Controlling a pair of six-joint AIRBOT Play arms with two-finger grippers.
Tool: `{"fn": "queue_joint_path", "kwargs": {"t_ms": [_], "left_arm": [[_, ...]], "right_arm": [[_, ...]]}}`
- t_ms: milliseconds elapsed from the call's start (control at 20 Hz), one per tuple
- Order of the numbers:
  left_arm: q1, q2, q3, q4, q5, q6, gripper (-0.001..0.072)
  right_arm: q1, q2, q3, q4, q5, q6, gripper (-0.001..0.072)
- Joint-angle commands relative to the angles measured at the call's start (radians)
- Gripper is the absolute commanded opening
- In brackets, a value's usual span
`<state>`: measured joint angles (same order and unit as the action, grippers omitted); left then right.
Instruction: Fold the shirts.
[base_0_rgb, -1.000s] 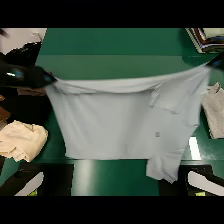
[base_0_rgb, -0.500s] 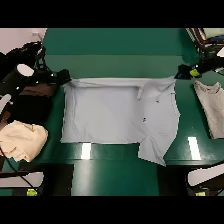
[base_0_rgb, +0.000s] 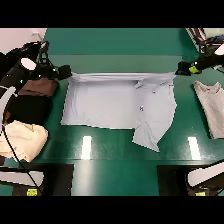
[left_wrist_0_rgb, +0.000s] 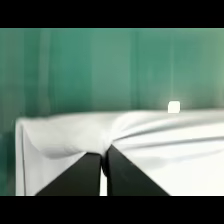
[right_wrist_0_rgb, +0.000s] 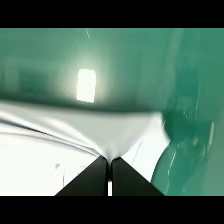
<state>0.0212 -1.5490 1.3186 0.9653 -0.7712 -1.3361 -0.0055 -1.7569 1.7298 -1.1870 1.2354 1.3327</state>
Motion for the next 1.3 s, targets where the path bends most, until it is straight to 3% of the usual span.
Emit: {"fn": "queue_joint_path", "kwargs": {"t_ms": [0, 200, 400, 450, 500, 550, 600, 650, 850, 1250], "left_arm": [[0.0, -0.005, -0.038, 0.058, -0.084, 0.008, 0.0027], [0.0, -0.006, -0.115, 0.07, 0.024, 0.009, 0.0028], [0.0, -0.006, -0.119, 0.088, 0.005, 0.001, 0.003], [0.0, -0.006, -0.119, 0.09, -0.011, 0.001, 0.0219], [0.0, -0.006, -0.118, 0.09, -0.032, 0.0, 0.0564], [0.001, -0.005, -0.117, 0.09, -0.052, 0.001, 0.0681], [0.003, -0.002, -0.114, 0.095, -0.084, 0.001, 0.0637], [0.014, 0.002, -0.101, 0.103, -0.139, -0.001, 0.0603], [0.127, 0.072, -0.098, 0.129, -0.408, -0.003, 0.0603], [0.191, 0.342, -0.507, 0.158, -0.423, -0.025, 0.0603]], "right_arm": [[0.011, 0.064, -0.169, -0.009, -0.048, -0.007, 0.001], [0.038, 0.105, -0.338, 0.032, -0.136, -0.007, 0.0011], [0.058, 0.11, -0.386, 0.09, -0.132, -0.006, 0.0012], [0.058, 0.11, -0.381, 0.095, -0.121, -0.006, 0.0014], [0.058, 0.11, -0.368, 0.094, -0.104, -0.007, 0.0065], [0.058, 0.11, -0.349, 0.095, -0.088, -0.007, 0.0286], [0.057, 0.11, -0.325, 0.093, -0.063, -0.007, 0.037], [0.051, 0.113, -0.296, 0.093, -0.026, -0.007, 0.037], [-0.004, 0.239, -0.312, 0.093, 0.051, -0.018, 0.0368], [-0.082, 0.516, -0.587, 0.095, 0.02, -0.045, 0.0366]]}}
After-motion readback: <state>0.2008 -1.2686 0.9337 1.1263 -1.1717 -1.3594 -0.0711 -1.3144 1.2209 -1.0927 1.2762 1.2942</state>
